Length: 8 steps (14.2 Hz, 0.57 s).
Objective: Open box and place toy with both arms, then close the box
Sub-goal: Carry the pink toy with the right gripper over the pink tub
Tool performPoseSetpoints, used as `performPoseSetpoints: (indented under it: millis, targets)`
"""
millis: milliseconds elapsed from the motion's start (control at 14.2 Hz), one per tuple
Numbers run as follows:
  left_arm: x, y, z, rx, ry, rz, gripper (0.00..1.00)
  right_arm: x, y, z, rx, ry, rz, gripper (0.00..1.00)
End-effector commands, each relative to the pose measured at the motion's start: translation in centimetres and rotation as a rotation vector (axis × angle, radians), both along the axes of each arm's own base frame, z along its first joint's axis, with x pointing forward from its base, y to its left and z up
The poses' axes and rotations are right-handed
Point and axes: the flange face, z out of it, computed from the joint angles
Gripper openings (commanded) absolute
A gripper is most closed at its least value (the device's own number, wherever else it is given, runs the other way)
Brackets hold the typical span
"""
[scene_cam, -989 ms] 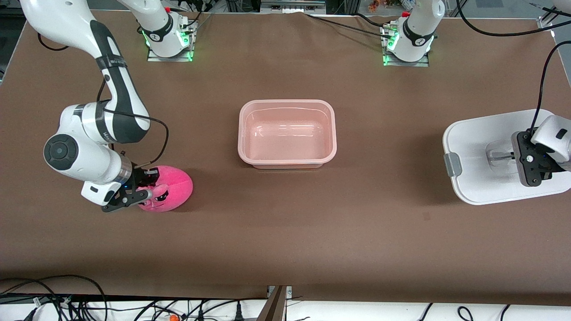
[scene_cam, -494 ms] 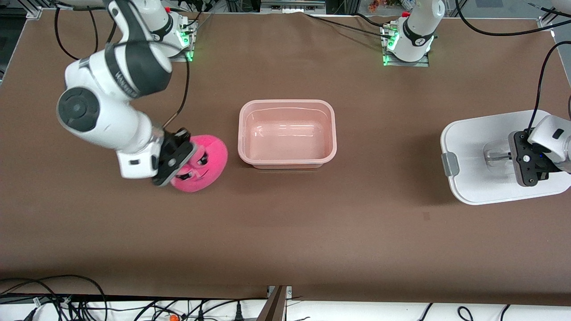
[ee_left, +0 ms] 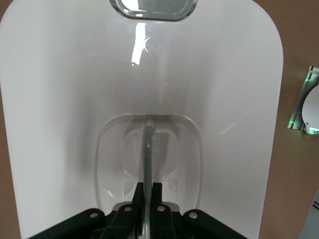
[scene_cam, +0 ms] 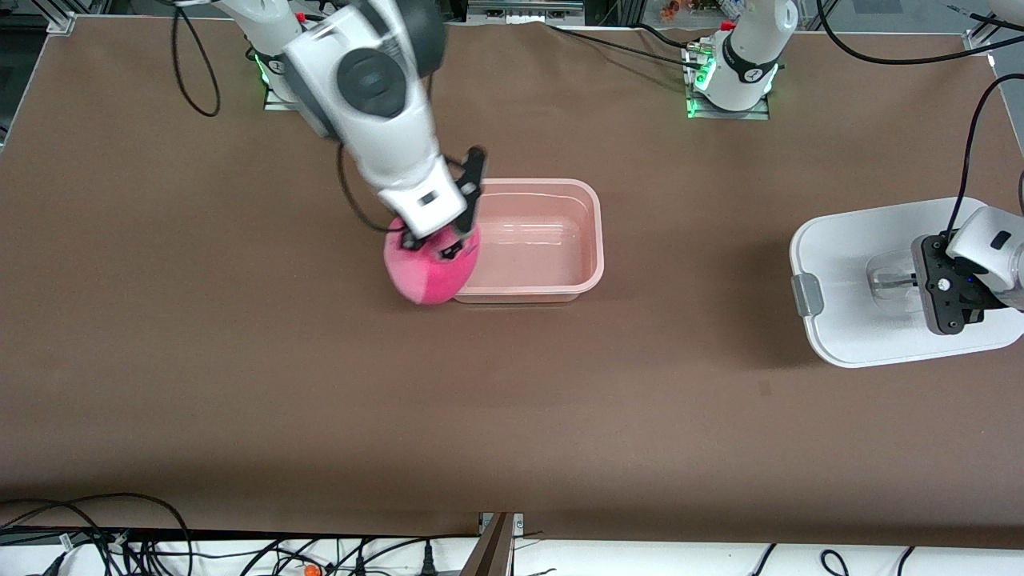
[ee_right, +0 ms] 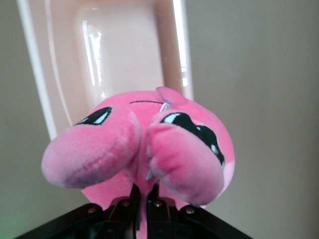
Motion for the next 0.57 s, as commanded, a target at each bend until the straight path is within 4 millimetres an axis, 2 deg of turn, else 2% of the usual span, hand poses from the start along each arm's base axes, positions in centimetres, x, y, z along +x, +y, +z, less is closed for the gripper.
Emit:
performPoseSetpoints:
  millis: [0, 141, 283, 494]
  targets:
    - [-0.2, 0.1, 0.7, 0.014, -0.008, -0.025, 0.0, -1.9, 2.5, -0.3, -0.057, -0.036, 0.056, 0.0]
    - [-0.2, 0.1, 0.7, 0.014, -0.008, -0.026, 0.0, -2.9, 3.9, -1.3, -0.079, -0.046, 0.069, 0.0]
    - [-0.2, 0.1, 0.7, 0.014, -0.008, -0.026, 0.0, -3.6, 5.2, -3.4, -0.127, -0.063, 0.084, 0.0]
    - [-0.2, 0.1, 0.6, 0.014, -0.006, -0.026, 0.0, -2.9, 6.0, -6.6, -0.138, -0.037, 0.068, 0.0]
